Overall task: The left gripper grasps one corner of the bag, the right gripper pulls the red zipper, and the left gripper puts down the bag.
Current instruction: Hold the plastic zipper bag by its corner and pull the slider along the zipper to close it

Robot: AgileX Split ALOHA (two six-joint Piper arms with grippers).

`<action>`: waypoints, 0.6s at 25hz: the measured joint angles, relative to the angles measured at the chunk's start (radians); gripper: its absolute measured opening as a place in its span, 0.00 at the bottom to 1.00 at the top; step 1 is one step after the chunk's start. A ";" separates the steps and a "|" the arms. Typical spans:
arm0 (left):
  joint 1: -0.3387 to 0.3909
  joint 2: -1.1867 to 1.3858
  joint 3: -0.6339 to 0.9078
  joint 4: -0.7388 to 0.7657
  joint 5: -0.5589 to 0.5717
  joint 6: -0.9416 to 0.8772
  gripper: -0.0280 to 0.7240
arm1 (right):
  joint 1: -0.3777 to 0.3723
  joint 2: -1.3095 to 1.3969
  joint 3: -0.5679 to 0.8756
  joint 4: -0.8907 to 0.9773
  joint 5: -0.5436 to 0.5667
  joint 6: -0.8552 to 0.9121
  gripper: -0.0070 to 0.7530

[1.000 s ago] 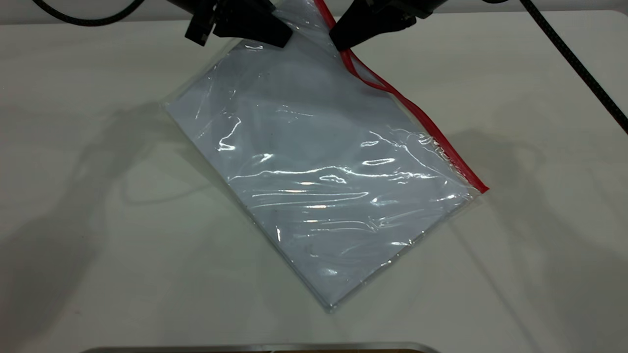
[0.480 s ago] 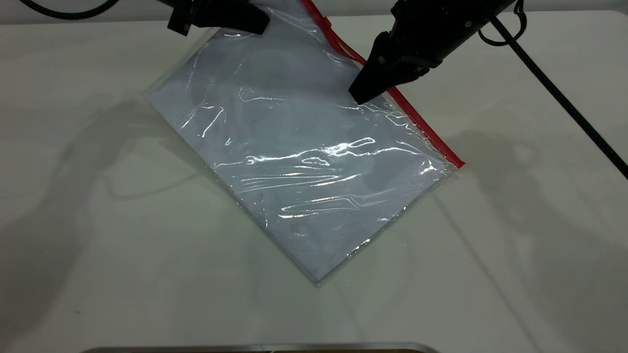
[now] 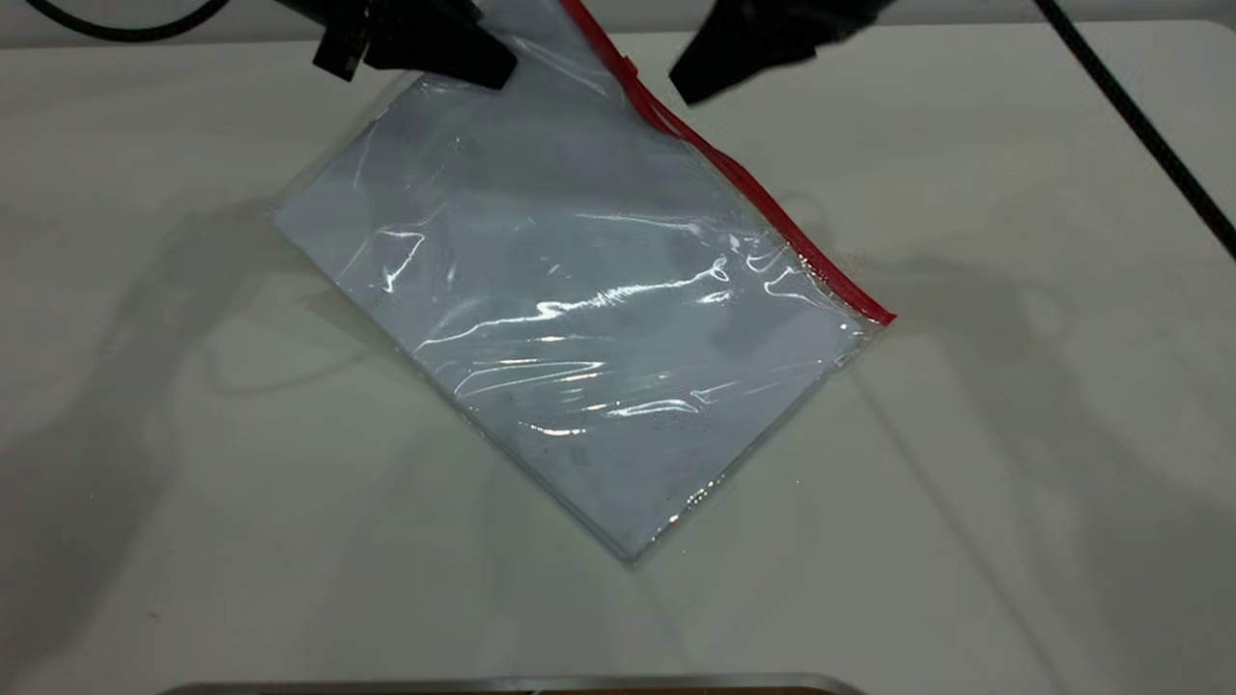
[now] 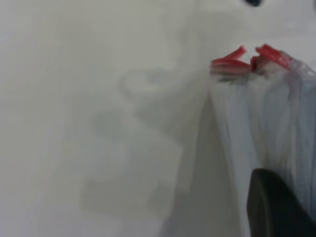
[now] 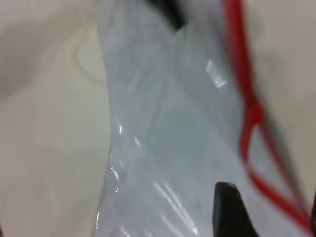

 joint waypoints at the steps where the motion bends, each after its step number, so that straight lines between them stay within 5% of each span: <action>1: 0.000 0.000 0.000 -0.004 0.024 0.000 0.11 | 0.000 0.001 0.000 0.014 -0.006 -0.008 0.59; 10: -0.024 0.000 0.000 -0.031 0.069 -0.010 0.11 | 0.000 0.011 0.000 0.096 0.019 -0.061 0.59; 15: -0.030 0.000 0.000 -0.044 0.068 -0.024 0.11 | 0.000 0.011 0.000 0.100 0.067 -0.062 0.50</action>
